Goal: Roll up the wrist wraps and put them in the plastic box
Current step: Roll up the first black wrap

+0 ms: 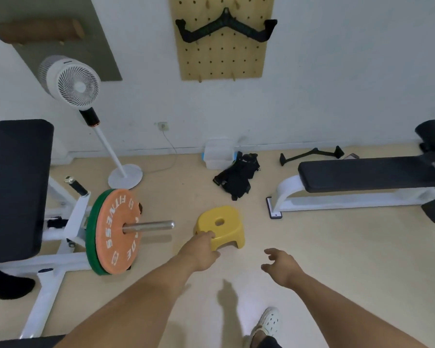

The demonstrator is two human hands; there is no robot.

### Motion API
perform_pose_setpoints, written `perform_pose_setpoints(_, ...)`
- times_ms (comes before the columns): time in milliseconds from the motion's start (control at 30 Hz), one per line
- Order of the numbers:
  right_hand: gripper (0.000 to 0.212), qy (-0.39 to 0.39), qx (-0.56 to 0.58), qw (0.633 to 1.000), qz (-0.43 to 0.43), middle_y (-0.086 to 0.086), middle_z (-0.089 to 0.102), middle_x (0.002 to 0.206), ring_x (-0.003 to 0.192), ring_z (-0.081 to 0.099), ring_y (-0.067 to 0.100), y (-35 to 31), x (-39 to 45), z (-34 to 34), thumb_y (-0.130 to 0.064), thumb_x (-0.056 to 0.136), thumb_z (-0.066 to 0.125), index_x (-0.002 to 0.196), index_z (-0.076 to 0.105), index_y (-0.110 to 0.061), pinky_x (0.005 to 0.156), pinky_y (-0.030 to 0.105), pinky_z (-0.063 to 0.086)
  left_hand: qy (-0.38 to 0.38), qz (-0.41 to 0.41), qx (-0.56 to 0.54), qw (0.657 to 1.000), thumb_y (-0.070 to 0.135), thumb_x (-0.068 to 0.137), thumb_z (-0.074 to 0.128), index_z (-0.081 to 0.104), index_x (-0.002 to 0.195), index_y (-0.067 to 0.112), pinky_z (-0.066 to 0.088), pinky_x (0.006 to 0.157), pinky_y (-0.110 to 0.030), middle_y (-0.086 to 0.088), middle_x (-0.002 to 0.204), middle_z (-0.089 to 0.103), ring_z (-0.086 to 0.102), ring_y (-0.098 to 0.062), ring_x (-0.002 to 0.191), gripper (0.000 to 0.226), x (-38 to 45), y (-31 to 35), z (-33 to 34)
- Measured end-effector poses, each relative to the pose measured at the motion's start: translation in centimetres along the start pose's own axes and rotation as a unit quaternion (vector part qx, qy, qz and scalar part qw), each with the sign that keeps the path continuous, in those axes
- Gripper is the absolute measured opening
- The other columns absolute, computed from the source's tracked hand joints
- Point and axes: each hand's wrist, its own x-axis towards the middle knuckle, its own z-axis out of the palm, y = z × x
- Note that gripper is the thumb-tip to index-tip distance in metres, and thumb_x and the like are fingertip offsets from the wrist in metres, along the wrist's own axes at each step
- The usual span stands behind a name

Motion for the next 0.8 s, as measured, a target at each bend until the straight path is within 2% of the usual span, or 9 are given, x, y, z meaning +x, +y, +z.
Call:
perform_pose_setpoints(133,0.059,-0.013,-0.022,1.000,0.008,0.005,0.050,0.154,0.134,0.055,0.021,2.4,4.1,-6.8,-0.028,0.100,0.062,0.155,0.042,-0.021,0.105,0.026,0.044,-0.011,-0.020,-0.020,1.000,0.038,0.100,0.065,0.036,0.159,0.020,0.042,0.112,-0.034,-0.003,0.160,0.039,0.051,-0.025,0.138,0.068,5.2,5.8,-0.9)
perform_pose_setpoints(267,0.058,-0.001,-0.034,0.999,0.016,0.005,0.051,0.154,0.136,0.053,0.022,4.0,7.8,-13.5,-0.028,0.100,0.061,0.155,0.042,-0.020,0.107,0.027,0.043,-0.004,-0.029,-0.046,0.998,0.035,0.102,0.063,0.038,0.157,0.021,0.043,0.102,-0.026,-0.001,0.159,0.041,0.056,-0.022,0.130,0.062,9.3,10.5,-1.6)
perform_pose_setpoints(367,0.058,0.002,-0.033,0.999,0.018,0.006,0.052,0.152,0.134,0.054,0.023,4.1,10.6,-17.2,-0.027,0.100,0.062,0.154,0.043,-0.020,0.105,0.027,0.044,-0.010,-0.032,-0.056,0.998,0.033,0.101,0.063,0.042,0.154,0.018,0.044,0.105,-0.028,-0.001,0.156,0.044,0.057,-0.022,0.129,0.059,12.1,13.2,-2.0)
perform_pose_setpoints(467,0.059,-0.012,-0.035,0.999,0.011,0.005,0.051,0.153,0.133,0.055,0.023,3.2,13.2,-19.0,-0.026,0.100,0.062,0.155,0.043,-0.020,0.104,0.028,0.045,-0.011,-0.039,-0.076,0.996,0.030,0.100,0.064,0.043,0.153,0.016,0.048,0.106,-0.036,-0.004,0.150,0.052,0.060,-0.023,0.128,0.059,14.8,14.8,-2.9)
perform_pose_setpoints(533,0.059,-0.020,-0.040,0.999,0.003,0.005,0.051,0.154,0.135,0.054,0.023,2.4,15.1,-20.1,-0.026,0.100,0.061,0.155,0.042,-0.021,0.106,0.029,0.045,-0.020,-0.043,-0.087,0.995,0.031,0.100,0.063,0.041,0.154,0.017,0.048,0.108,-0.040,-0.004,0.152,0.051,0.059,-0.022,0.131,0.060,16.8,15.4,-3.6)
perform_pose_setpoints(700,0.059,-0.028,-0.077,0.997,-0.012,0.004,0.048,0.157,0.139,0.051,0.022,0.1,19.9,-23.2,-0.027,0.101,0.060,0.157,0.040,-0.021,0.110,0.029,0.041,-0.012,-0.038,-0.066,0.997,0.033,0.104,0.060,0.039,0.155,0.018,0.042,0.108,-0.031,-0.004,0.159,0.041,0.048,-0.023,0.139,0.057,22.7,16.3,-5.7)
perform_pose_setpoints(800,0.057,-0.017,-0.105,0.994,-0.023,0.000,0.048,0.157,0.138,0.051,0.021,-1.7,23.0,-25.9,-0.025,0.102,0.058,0.156,0.040,-0.021,0.107,0.027,0.042,0.000,-0.036,-0.088,0.995,0.033,0.103,0.060,0.041,0.154,0.017,0.044,0.110,-0.034,-0.003,0.158,0.042,0.050,-0.026,0.139,0.056,26.5,16.7,-7.5)
